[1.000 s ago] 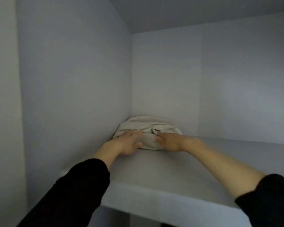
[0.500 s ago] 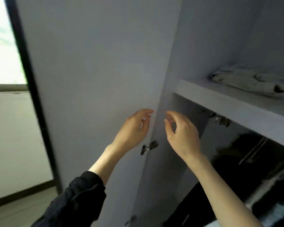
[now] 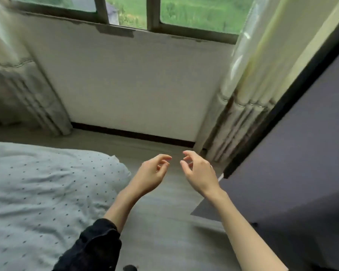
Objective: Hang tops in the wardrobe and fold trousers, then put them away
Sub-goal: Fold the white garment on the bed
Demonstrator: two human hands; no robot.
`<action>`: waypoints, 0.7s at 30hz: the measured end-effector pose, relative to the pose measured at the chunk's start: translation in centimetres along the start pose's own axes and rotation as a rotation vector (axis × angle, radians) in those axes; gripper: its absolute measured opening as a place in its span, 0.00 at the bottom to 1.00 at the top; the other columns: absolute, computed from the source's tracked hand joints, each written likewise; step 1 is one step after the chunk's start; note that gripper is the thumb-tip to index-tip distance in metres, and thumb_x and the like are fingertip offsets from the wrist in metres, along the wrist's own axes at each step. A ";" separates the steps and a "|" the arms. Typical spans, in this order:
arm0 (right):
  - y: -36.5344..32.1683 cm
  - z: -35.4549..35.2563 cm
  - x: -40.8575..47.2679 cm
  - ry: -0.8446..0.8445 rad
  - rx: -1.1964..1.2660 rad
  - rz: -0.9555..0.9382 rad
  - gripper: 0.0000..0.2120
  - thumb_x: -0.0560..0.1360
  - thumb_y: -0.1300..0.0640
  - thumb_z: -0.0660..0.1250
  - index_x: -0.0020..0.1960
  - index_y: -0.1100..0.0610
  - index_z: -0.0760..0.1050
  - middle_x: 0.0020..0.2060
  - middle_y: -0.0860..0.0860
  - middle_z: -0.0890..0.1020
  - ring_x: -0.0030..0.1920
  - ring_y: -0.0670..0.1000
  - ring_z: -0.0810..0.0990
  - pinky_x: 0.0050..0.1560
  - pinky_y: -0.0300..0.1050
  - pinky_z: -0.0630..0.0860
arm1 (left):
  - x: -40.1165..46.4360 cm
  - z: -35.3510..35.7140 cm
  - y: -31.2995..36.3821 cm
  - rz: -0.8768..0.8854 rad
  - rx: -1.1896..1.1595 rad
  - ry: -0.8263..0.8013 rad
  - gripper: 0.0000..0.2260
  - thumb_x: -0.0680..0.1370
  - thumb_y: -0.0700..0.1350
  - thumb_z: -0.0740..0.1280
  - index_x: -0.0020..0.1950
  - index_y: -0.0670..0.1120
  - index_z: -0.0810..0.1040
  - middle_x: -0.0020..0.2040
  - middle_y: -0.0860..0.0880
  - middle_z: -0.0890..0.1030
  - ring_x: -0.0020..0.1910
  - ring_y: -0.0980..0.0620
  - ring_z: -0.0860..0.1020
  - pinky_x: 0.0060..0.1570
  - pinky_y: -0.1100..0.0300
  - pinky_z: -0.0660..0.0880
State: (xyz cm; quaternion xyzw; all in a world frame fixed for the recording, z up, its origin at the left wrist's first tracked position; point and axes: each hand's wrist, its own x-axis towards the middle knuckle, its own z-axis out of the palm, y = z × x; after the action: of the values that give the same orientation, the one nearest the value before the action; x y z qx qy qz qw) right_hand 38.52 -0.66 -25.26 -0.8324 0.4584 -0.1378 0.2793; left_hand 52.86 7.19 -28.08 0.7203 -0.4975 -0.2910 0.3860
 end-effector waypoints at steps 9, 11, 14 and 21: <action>-6.0 10.4 11.7 -0.282 0.006 -0.052 0.17 0.78 0.51 0.61 0.66 0.51 0.70 0.55 0.47 0.79 0.55 0.49 0.78 0.58 0.45 0.72 | 4.9 -10.4 -11.0 -0.293 -0.129 0.203 0.10 0.80 0.43 0.60 0.57 0.55 0.75 0.51 0.52 0.80 0.49 0.57 0.79 0.50 0.65 0.74; -6.9 11.1 15.7 -0.301 0.005 -0.096 0.17 0.78 0.52 0.61 0.66 0.51 0.70 0.55 0.47 0.79 0.55 0.49 0.78 0.58 0.46 0.72 | 7.6 -12.0 -12.1 -0.330 -0.157 0.222 0.09 0.81 0.44 0.59 0.55 0.58 0.74 0.51 0.54 0.80 0.50 0.59 0.78 0.48 0.68 0.72; -8.5 13.3 24.6 -0.373 -0.016 -0.166 0.17 0.79 0.52 0.61 0.67 0.52 0.69 0.56 0.47 0.79 0.55 0.50 0.78 0.58 0.47 0.72 | 14.6 -14.7 -14.7 -0.371 -0.145 0.247 0.10 0.80 0.44 0.59 0.58 0.56 0.75 0.52 0.55 0.79 0.49 0.60 0.78 0.46 0.71 0.71; -14.0 15.4 42.7 -0.533 -0.075 -0.367 0.18 0.79 0.52 0.59 0.68 0.52 0.68 0.56 0.48 0.79 0.55 0.50 0.78 0.58 0.47 0.72 | 27.3 -21.0 -17.1 -0.469 -0.208 0.488 0.11 0.80 0.43 0.58 0.60 0.52 0.75 0.52 0.54 0.79 0.51 0.57 0.79 0.44 0.77 0.70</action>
State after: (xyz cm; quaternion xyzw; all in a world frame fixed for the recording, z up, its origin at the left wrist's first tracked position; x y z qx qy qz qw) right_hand 78.76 -25.38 -30.51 -0.9177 0.2160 0.0539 0.3291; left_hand 87.33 -9.39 -32.29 0.8202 -0.1795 -0.2402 0.4873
